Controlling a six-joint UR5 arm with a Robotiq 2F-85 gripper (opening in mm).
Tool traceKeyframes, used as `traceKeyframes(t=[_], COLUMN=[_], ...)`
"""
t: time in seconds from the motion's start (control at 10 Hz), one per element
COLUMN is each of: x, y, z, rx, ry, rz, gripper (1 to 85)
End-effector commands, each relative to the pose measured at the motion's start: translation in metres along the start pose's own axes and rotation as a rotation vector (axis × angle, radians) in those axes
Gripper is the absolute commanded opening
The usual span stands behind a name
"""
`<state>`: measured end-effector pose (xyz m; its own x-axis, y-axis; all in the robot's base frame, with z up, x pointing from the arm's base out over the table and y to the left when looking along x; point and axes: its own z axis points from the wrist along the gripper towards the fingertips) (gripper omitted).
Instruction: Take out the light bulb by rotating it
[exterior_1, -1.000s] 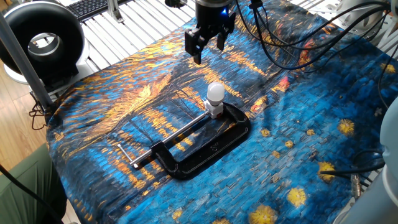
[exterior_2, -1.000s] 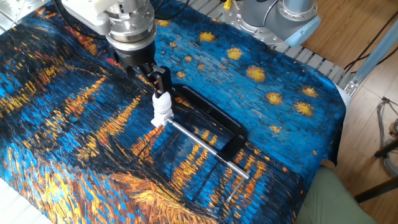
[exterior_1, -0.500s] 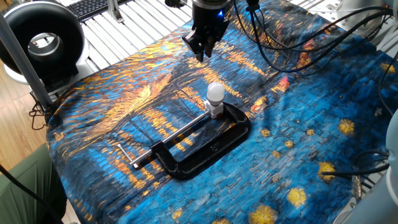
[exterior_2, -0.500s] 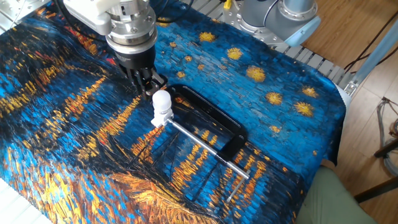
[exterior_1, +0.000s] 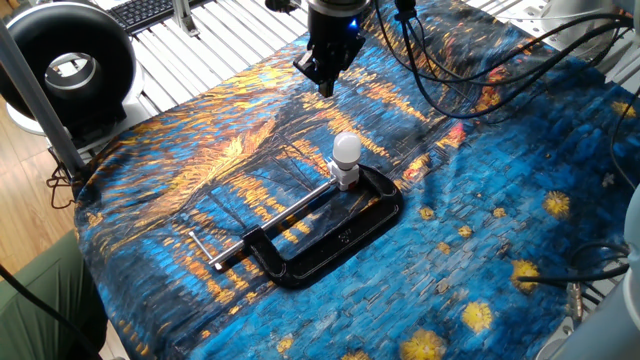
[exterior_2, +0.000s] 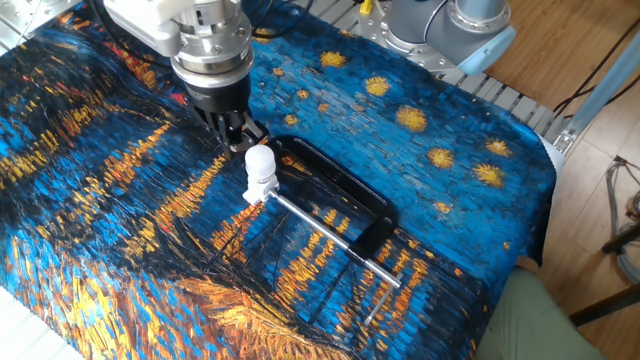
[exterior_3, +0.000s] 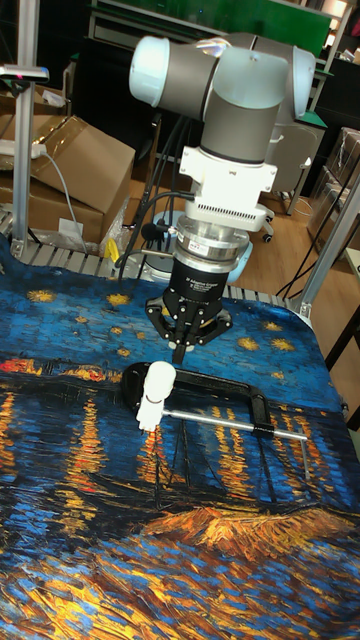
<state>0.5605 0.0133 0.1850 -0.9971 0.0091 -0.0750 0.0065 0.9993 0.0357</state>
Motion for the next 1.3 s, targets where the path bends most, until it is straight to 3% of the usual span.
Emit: traceKeyframes(t=[0.0, 0.2, 0.9, 1.2], x=[0.0002, 0.0013, 0.0002, 0.0012], y=[0.0021, 0.0054, 0.0041, 0.0040], z=[0.0017, 0.0041, 0.0052, 0.0073], rx=[-0.016, -0.041, -0.035, -0.052], ry=[-0.013, -0.022, -0.027, -0.042], rz=[0.006, 0.008, 0.004, 0.000], gripper=[1.0, 1.0, 1.0, 1.0])
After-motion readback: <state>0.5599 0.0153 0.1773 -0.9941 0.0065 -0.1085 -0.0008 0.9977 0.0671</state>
